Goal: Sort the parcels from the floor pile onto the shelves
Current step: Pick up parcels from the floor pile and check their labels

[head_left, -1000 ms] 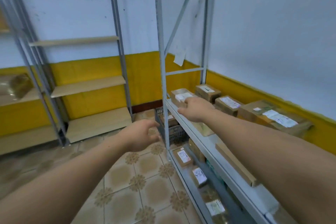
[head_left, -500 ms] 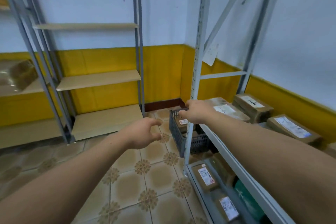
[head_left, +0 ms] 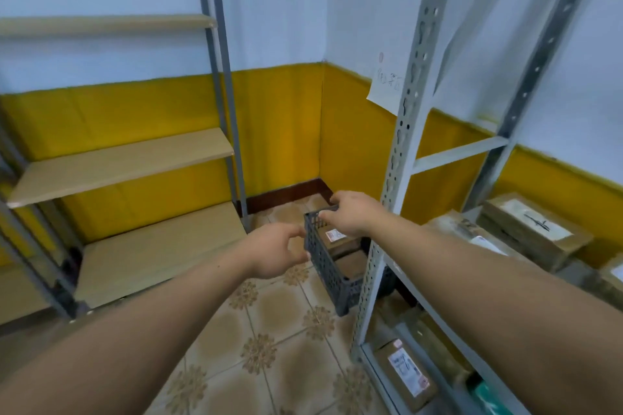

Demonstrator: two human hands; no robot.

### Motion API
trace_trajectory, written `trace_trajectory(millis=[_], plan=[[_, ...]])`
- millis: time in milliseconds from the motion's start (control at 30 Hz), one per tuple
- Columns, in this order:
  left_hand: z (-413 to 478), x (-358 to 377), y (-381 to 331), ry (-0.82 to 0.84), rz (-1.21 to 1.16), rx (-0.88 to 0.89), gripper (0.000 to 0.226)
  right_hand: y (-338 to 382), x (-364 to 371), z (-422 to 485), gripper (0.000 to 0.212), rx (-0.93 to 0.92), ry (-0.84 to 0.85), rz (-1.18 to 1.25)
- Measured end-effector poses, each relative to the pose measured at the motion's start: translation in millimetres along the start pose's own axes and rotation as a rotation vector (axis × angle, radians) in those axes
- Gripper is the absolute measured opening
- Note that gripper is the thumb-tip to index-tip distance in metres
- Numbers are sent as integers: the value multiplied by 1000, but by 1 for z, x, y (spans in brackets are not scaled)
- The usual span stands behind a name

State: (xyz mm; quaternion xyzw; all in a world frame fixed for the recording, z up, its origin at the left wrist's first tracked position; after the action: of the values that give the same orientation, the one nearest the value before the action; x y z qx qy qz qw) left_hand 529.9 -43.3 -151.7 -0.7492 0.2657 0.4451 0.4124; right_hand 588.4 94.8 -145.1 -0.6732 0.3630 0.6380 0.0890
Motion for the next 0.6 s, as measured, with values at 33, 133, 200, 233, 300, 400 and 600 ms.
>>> trace_trajectory(millis=[33, 133, 200, 233, 300, 400, 600], plan=[[23, -1, 8, 10, 11, -2, 51, -2, 3, 26, 69, -1, -5, 6], [86, -11, 36, 53, 52, -29, 55, -8, 10, 100, 69, 16, 19, 28], [121, -20, 55, 92, 81, -48, 55, -13, 13, 142, 70, 46, 67, 12], [138, -25, 65, 109, 91, -53, 55, -17, 14, 162, 71, 65, 81, 1], [173, -39, 83, 134, 105, -55, 55, -25, 13, 200, 70, 106, 102, -33], [233, -55, 107, 159, 127, -48, 55, -37, 11, 252, 62, 149, 120, -79], [374, -68, 141, 212, 183, 77, 55, -90, 21, 351, 52, 354, 109, 6]])
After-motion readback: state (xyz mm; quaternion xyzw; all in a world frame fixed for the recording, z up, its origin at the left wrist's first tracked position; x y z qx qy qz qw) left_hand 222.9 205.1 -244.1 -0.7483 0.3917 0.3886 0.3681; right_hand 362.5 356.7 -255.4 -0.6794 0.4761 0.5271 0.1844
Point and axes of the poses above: each hand's wrist, its own z-axis towards the middle knuckle, its own x-axis out of the palm, y = z × x, the point moved 9 cm from there along z, towards the middle knuckle, and after that the axes turned 4 degrees about -x, right-handed, at the moved point
